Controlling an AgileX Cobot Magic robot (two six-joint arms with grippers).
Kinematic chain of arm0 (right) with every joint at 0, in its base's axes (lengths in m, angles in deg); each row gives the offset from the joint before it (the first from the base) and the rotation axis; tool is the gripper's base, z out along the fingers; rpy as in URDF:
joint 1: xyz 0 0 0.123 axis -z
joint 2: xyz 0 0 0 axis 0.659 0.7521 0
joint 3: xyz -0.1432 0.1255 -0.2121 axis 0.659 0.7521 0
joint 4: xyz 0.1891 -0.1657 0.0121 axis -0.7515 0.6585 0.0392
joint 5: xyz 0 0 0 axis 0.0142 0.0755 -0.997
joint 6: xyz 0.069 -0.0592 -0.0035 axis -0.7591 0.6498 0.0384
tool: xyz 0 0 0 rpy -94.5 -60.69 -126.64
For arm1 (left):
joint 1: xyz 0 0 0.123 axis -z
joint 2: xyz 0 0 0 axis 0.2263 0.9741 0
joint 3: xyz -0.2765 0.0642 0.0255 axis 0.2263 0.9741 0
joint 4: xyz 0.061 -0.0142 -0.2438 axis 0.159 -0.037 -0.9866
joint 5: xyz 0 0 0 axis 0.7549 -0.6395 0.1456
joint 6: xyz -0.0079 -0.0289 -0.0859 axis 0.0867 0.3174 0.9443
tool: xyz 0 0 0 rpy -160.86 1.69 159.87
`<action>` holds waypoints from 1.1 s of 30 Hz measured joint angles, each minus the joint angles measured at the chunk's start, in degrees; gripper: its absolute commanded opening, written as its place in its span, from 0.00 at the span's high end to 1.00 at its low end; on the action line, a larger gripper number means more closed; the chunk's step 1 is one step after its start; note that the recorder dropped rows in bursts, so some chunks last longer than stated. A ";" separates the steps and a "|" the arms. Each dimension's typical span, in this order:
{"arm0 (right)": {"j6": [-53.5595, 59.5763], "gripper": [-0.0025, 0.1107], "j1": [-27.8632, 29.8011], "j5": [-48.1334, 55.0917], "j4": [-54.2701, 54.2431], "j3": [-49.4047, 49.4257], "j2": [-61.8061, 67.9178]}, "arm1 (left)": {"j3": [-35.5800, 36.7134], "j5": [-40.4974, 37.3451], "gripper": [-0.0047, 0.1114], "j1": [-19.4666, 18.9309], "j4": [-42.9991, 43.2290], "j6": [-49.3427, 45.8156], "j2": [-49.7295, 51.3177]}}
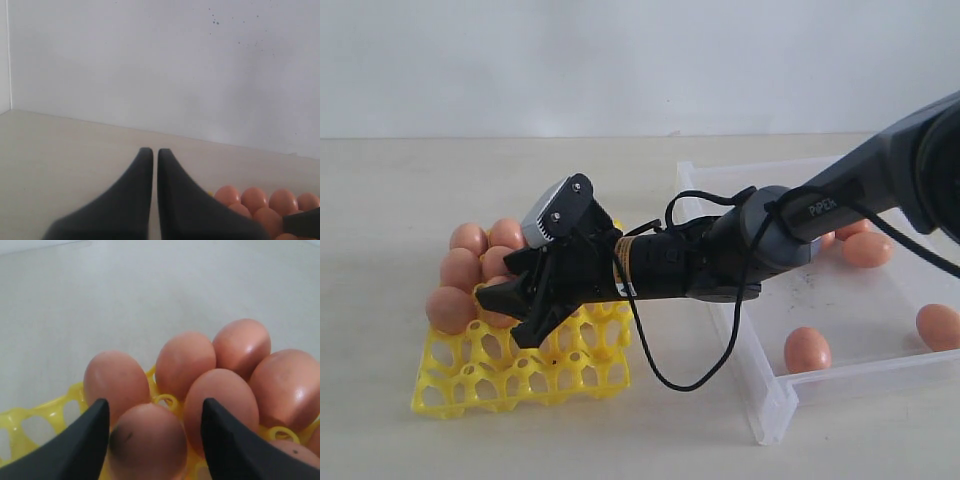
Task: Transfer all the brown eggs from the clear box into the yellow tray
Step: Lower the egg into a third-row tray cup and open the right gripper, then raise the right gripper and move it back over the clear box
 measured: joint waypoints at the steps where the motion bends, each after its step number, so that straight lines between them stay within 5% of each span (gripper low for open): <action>1: 0.00 0.52 0.00 0.00 -0.12 0.00 0.00 | 0.00 0.00 0.93 0.00 0.00 0.00 0.00; 14: -2.64 0.53 0.00 3.23 0.01 0.00 -7.35 | 0.00 0.00 0.93 0.00 0.00 0.00 0.00; 17: -5.91 0.65 0.00 8.15 1.14 0.00 -13.02 | 0.00 0.00 0.93 0.00 0.00 0.00 0.00; 20: -10.86 0.98 0.00 16.60 5.38 0.00 -18.69 | 0.00 0.00 0.93 0.00 0.00 0.00 0.00; 27: -30.47 0.98 0.00 46.58 22.93 0.45 -30.31 | 0.00 0.00 0.93 0.00 0.00 0.00 0.00; 33: -20.78 0.98 0.00 68.65 17.87 2.19 -35.44 | 0.00 0.00 0.93 0.00 0.00 0.00 0.00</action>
